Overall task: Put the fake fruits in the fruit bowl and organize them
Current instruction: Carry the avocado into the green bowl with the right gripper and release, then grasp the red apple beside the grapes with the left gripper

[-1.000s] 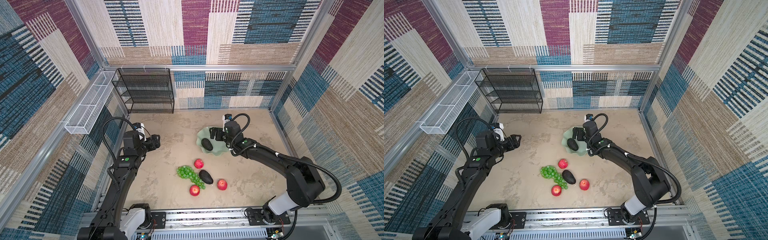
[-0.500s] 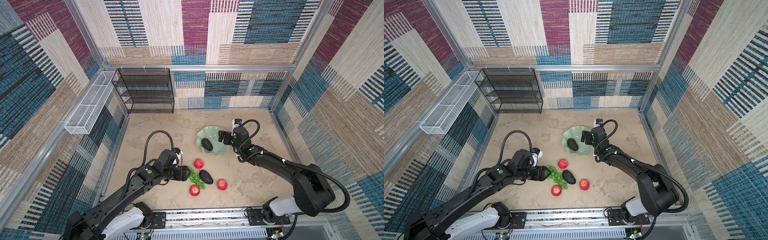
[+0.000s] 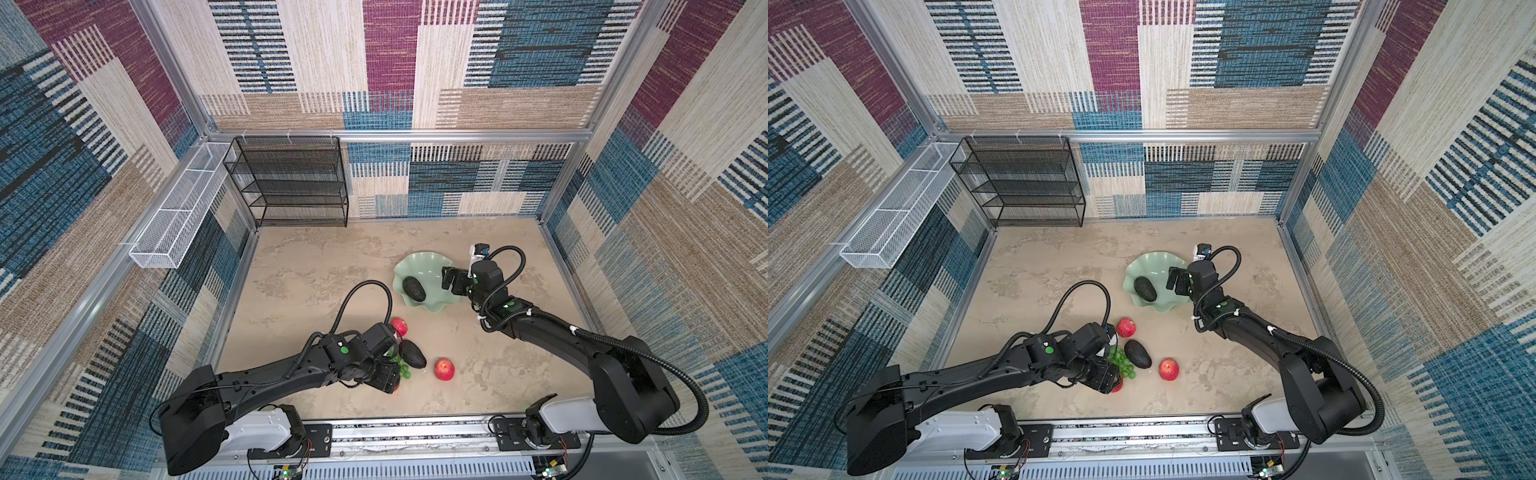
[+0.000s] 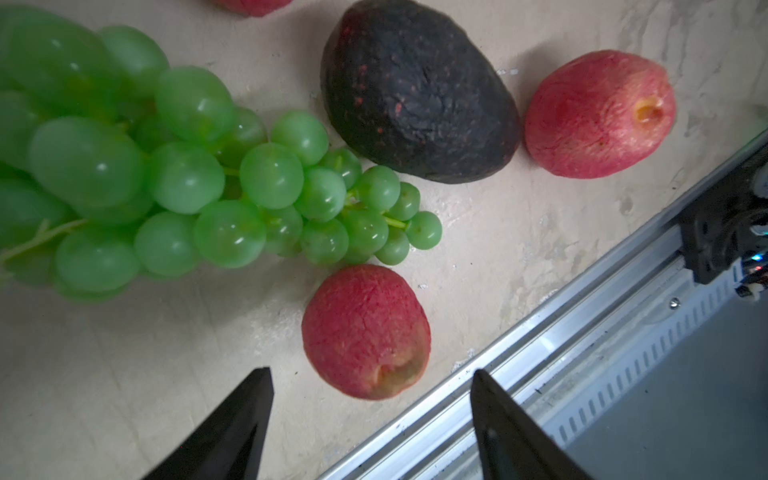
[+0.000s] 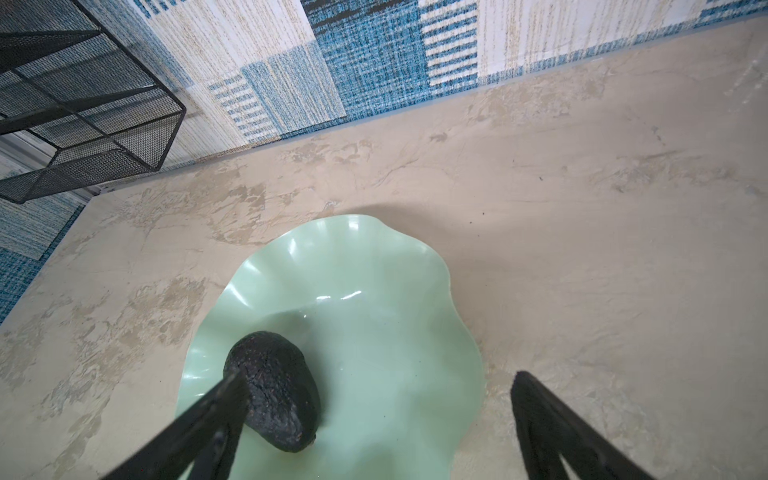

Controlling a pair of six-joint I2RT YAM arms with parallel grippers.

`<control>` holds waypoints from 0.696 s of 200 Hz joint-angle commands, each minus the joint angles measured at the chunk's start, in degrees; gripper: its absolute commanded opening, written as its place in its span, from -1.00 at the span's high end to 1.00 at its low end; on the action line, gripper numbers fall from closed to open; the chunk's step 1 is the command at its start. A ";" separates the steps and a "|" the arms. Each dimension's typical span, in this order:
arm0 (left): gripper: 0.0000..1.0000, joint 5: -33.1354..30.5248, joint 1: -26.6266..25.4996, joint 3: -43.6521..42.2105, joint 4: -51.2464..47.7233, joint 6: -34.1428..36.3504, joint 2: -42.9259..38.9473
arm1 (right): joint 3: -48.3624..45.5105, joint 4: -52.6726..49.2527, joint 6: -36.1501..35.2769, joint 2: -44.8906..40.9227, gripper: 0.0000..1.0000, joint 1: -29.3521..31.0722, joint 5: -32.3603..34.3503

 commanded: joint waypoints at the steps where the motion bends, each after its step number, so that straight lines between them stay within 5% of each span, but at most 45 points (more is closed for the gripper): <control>1: -0.56 -0.52 -0.53 1.13 -0.81 -0.41 2.55 | -0.45 1.84 0.60 -0.59 -1.00 -0.11 0.38; 34: -0.48 0.25 -0.68 1.93 -0.98 -0.20 6.79 | -0.31 1.31 -0.12 -1.10 -1.00 -0.28 0.77; 85: -0.01 -0.18 -0.64 1.76 -3.37 0.15 5.44 | -0.64 1.37 -0.43 -1.03 -1.00 -0.42 1.30; 139: 0.03 -6.08 0.61 13.17 -9.21 8.12 -3.61 | 0.35 0.44 -0.79 -0.42 -1.00 -0.44 1.16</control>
